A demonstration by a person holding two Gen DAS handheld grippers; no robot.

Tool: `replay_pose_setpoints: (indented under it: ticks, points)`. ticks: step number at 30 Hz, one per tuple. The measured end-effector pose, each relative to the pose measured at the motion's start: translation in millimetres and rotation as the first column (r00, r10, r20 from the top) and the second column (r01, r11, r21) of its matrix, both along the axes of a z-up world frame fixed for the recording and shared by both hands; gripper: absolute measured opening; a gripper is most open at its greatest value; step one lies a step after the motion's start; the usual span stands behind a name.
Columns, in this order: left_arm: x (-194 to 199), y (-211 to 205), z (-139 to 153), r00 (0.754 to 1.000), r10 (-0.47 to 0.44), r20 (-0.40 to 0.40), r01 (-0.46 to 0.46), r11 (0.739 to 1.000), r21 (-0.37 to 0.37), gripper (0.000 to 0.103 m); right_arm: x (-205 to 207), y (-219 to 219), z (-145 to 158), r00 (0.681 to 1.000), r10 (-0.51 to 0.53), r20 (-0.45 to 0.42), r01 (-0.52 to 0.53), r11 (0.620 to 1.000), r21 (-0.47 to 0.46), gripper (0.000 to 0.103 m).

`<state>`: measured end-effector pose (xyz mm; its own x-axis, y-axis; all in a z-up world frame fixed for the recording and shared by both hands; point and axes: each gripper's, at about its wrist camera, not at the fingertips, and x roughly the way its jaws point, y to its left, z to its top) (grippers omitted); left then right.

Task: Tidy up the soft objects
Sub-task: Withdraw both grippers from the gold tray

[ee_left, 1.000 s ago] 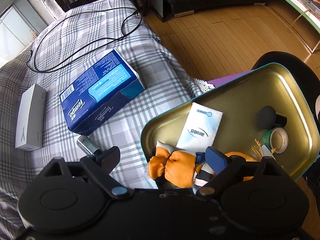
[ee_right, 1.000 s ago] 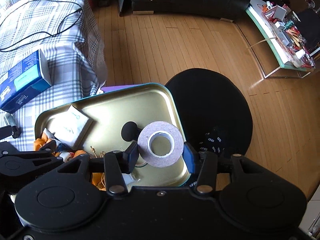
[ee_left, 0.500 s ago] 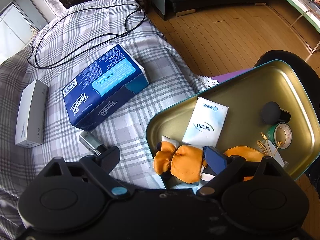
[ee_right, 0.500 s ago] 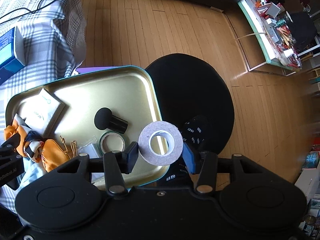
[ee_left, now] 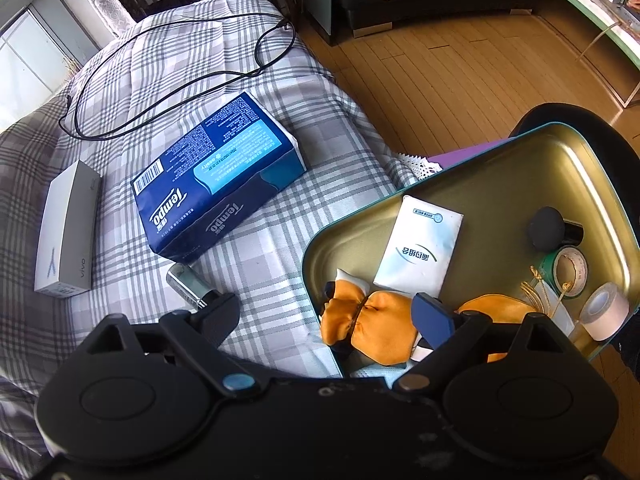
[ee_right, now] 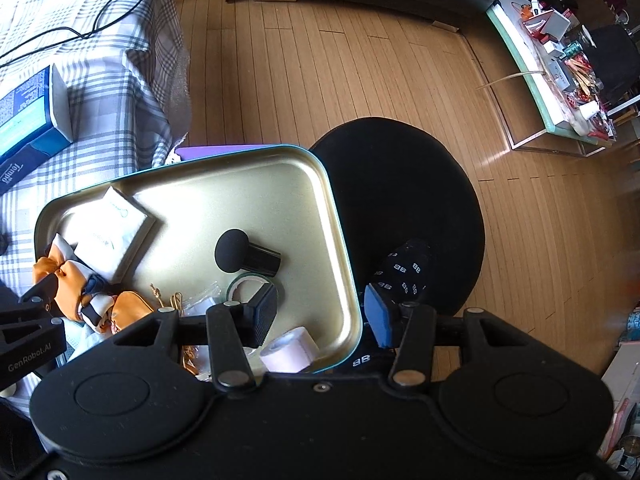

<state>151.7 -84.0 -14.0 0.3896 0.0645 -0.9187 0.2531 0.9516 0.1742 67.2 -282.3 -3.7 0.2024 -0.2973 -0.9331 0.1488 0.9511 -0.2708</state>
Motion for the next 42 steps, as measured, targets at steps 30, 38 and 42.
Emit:
replay_pose_setpoints:
  ticks: [30, 38, 42]
  points:
    - [-19.4, 71.7, 37.9, 0.984, 0.064, 0.163, -0.075, 0.995, 0.061, 0.102, 2.7, 18.3, 8.3, 0.998, 0.018, 0.053, -0.020, 0.999, 0.037, 0.048]
    - [-14.3, 133.3, 38.9, 0.970, 0.176, 0.166, -0.180, 0.984, 0.014, 0.102, 4.5, 25.9, 7.9, 0.997, 0.038, 0.060, -0.040, 0.999, 0.034, 0.048]
    - [-12.1, 161.1, 34.5, 0.963, 0.223, 0.153, -0.225, 0.974, -0.009, 0.102, 5.1, 30.1, 7.4, 0.997, 0.049, 0.062, -0.051, 0.998, 0.033, 0.048]
